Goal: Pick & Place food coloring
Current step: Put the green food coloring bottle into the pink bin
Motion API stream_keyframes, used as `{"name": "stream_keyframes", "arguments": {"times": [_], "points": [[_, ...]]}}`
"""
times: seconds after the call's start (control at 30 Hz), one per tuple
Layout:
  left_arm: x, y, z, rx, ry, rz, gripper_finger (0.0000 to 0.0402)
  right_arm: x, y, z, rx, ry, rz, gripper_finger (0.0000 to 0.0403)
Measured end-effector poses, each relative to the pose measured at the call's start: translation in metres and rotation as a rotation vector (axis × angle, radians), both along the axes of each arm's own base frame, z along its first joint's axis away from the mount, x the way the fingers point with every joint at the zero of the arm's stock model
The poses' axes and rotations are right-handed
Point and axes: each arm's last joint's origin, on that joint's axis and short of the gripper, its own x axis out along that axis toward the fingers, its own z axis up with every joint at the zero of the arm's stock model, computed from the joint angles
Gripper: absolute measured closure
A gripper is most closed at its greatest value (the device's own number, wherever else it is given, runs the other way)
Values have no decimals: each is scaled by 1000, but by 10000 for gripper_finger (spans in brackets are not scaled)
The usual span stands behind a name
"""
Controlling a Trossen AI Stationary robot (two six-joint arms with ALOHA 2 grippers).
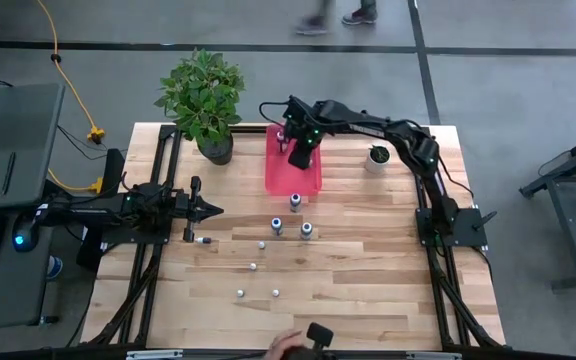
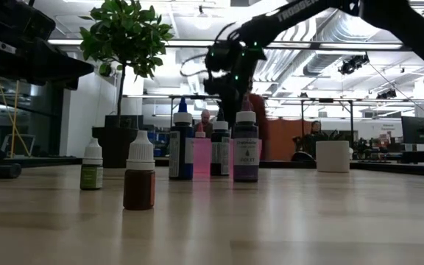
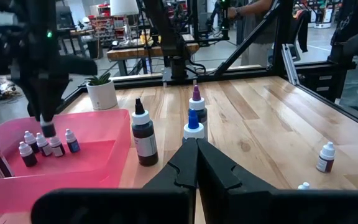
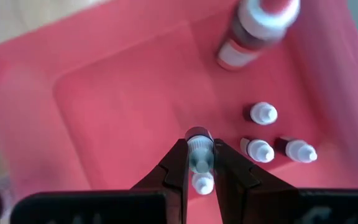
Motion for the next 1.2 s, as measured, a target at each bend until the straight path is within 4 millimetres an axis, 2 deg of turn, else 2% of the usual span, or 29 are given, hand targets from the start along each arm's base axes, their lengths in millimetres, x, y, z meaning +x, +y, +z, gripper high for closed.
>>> {"name": "stream_keyframes", "arguments": {"times": [0.23,0.8,1.2], "points": [[0,0,0,0,0,0,401,2,-9,-19,41,18,-91,360],[0,0,0,0,0,0,401,2,-24,-19,-36,-16,-247,360],[0,0,0,0,0,0,401,8,-21,-33,4,-7,-312,360]]}}
